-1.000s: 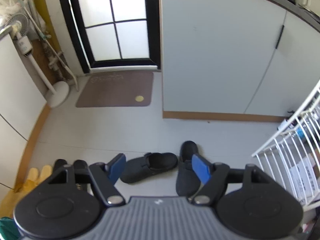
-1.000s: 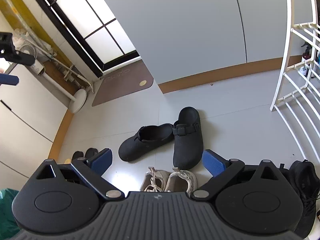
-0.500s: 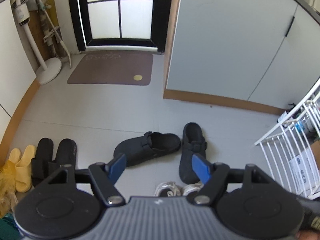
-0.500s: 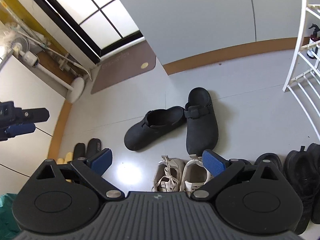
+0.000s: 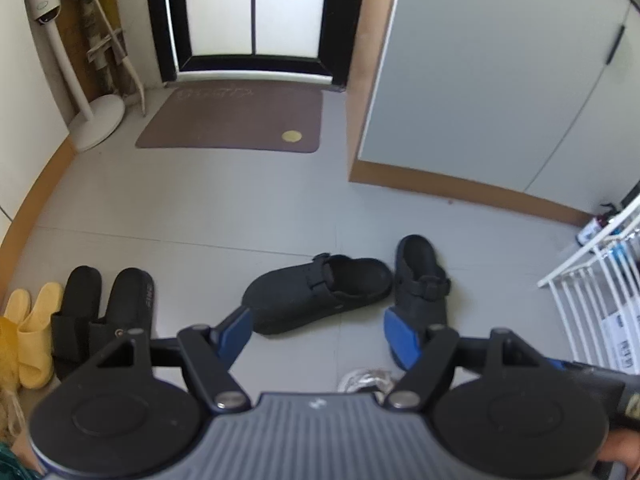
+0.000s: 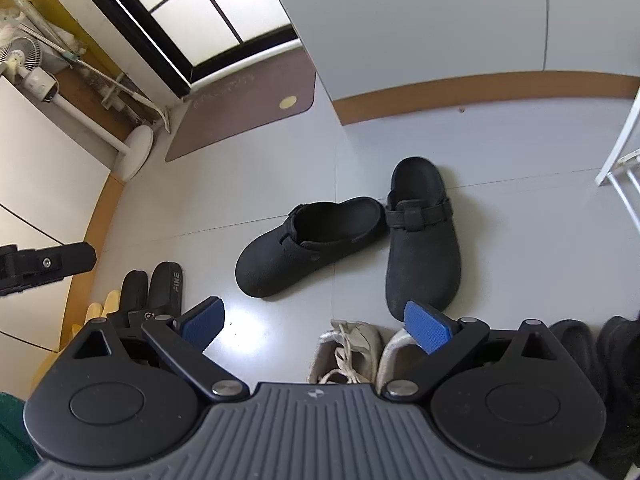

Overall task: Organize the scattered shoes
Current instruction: 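Raise the left tool away while moving the right tool toward the placed clog, then lower the right tool onto the placed clog and close on its strap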

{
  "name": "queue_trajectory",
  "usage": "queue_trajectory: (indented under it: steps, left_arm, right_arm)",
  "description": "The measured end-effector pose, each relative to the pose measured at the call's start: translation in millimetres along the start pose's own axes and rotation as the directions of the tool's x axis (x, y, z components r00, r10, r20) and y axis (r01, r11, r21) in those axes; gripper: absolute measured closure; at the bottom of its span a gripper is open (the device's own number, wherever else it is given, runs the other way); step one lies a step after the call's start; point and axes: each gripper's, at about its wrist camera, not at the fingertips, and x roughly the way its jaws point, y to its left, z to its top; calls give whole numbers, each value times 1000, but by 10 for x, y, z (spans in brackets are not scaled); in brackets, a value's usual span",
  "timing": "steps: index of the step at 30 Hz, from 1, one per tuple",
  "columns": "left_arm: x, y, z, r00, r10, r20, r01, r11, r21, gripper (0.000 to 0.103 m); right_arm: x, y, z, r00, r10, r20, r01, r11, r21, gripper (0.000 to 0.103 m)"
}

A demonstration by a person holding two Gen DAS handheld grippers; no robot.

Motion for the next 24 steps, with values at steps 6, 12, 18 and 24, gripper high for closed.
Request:
queue_trajectory:
  steps: [6, 12, 18, 24]
  left_arm:
    - [238, 120, 28, 1000, 2, -22, -2, 1000, -27, 28]
    - [370, 319, 55, 999, 28, -26, -31, 993, -113, 28]
    - [532, 475, 93, 993, 111, -39, -115, 984, -133, 28]
    - [710, 547, 130, 987, 138, -87, -150, 978, -147, 28]
  right_arm:
    - [506, -102, 54, 1000, 17, -7, -16, 995, 94, 3]
    - [948, -211, 117, 999, 30, -31, -26, 993, 111, 3]
    - [1430, -243, 150, 995, 77, -64, -70, 992, 106, 3]
    - [1840, -191, 214, 988, 128, -90, -115, 984, 137, 3]
